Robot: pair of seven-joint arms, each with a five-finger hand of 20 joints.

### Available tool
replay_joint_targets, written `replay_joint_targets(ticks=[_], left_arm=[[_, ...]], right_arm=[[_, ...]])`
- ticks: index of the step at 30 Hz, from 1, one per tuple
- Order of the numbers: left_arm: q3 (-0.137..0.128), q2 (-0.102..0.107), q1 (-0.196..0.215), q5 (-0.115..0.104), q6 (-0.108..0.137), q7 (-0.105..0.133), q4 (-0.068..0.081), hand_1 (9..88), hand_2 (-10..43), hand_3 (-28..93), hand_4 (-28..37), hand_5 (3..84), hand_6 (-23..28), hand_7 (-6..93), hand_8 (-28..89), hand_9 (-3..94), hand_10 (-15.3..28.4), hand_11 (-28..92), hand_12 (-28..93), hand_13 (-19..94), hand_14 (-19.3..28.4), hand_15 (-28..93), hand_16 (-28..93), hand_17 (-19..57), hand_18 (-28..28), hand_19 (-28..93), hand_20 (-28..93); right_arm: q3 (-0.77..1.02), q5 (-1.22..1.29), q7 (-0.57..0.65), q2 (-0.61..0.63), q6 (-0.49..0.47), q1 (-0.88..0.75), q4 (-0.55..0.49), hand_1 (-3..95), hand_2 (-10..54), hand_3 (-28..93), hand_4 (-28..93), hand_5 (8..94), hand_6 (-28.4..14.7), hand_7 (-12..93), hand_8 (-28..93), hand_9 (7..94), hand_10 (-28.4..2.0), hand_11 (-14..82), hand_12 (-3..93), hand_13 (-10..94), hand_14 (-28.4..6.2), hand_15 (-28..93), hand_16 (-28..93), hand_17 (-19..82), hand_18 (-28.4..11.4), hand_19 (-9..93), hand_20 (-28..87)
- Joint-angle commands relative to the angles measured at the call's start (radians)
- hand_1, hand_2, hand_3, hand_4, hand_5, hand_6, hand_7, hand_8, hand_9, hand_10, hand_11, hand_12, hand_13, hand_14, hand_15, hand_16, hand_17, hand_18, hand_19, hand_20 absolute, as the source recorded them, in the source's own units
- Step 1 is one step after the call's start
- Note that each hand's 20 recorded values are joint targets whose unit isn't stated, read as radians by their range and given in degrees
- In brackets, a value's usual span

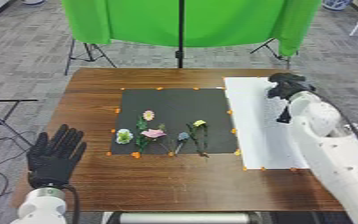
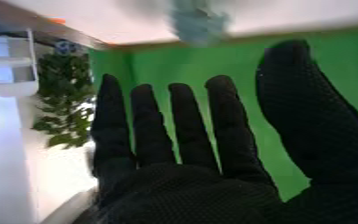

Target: Arrange flowers

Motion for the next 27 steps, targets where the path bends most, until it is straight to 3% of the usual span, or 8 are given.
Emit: replay_joint_targets(ticks=[1,5,7,9,13,16,21,27], left_arm=[[0.033,0.004,-0.033,-0.017,0.026,0.003,0.004,26.1,13.7,76,-28.3,45.7,9.3,16.1,-12,41.2,14.5,25,10,33,13.3,31,-6,-5.6,13.3,33,11],[0.039,0.001,-0.034,-0.022,0.026,0.000,0.005,26.0,13.7,76,-28.3,45.8,9.4,16.5,-12,40.8,14.5,25,10,33,13.2,31,-6,-5.6,13.3,33,11],[0.043,0.002,-0.041,-0.024,0.023,-0.001,0.008,26.0,13.7,76,-28.3,45.9,9.4,16.6,-12,40.7,14.5,25,10,33,13.2,31,-6,-5.6,13.3,33,11],[0.047,0.003,-0.049,-0.018,0.023,-0.003,0.009,26.0,13.7,76,-28.3,46.0,9.4,16.7,-12,40.7,14.5,25,10,33,13.2,31,-6,-5.6,13.3,33,11],[0.046,0.001,-0.050,-0.016,0.021,-0.011,0.010,26.0,13.7,76,-28.3,46.2,9.5,16.7,-12,40.9,14.5,25,10,33,13.3,31,-6,-5.6,13.3,33,11],[0.044,-0.002,-0.047,-0.022,0.019,-0.011,0.010,26.1,13.7,76,-28.3,46.4,9.6,15.2,-13,41.3,14.6,25,9,33,13.3,31,-6,-5.6,13.3,33,11],[0.032,-0.009,-0.045,-0.009,0.016,-0.028,0.010,26.1,13.7,76,-28.3,46.1,9.5,13.6,-12,41.7,14.6,24,9,33,13.4,31,-6,-5.6,13.3,33,11],[0.015,-0.008,-0.024,-0.012,0.012,-0.026,0.003,26.2,13.8,76,-28.3,46.0,9.4,13.5,-12,41.9,14.5,24,9,33,13.5,31,-6,-5.6,13.3,33,11]], right_arm=[[-0.028,-0.006,-0.049,-0.059,-0.112,0.122,0.131,41.1,-5.2,81,-28,30.8,1.9,15,-13,31.3,-8.4,5.2,11.2,30,-11.2,6,22,13,-13.7,46,18],[-0.041,-0.027,-0.012,-0.095,-0.118,0.141,0.172,44.1,-6.9,79,-28,28.3,2.1,16,-13,29.6,-7.8,5.7,10.9,33,-10.1,8,23,15,-14.5,47,18],[-0.040,-0.023,0.015,-0.103,-0.177,0.146,0.180,45.9,-7.3,77,-28,32.1,2.7,16,-14,33.6,-7.8,6.8,10.3,37,-9.6,10,22,17,-14.9,48,19],[-0.044,-0.026,0.040,-0.097,-0.145,0.130,0.180,49.2,-8.6,75,-28,37.0,3.3,17,-14,38.2,-7.5,7.1,10.0,41,-9.3,12,21,20,-15.8,49,19],[-0.062,-0.009,0.059,-0.072,0.032,0.079,0.158,55.4,-8.8,71,-28,55.6,4.5,21,-14,58.8,-7.2,14.8,14.2,58,-5.7,22,26,25,-16.2,60,25],[-0.057,0.007,0.051,-0.054,0.102,0.036,0.116,60.2,-8.2,63,-28,68.5,3.7,29,-7,77.9,-7.6,8.3,32.4,68,-3.8,27,40,27,-17.1,67,33],[-0.018,0.079,0.021,0.004,0.186,-0.095,-0.076,60.3,-9.4,64,-28,74.5,3.6,32,-4,84.8,-8.4,10.4,40.2,71,-4.7,35,41,29,-17.1,70,38],[0.022,0.123,-0.018,0.054,0.166,-0.283,-0.363,58.9,-9.5,65,-28,74.5,3.2,33,-4,84.5,-8.6,10.1,40.0,70,-5.1,37,40,29,-17.3,69,39]])
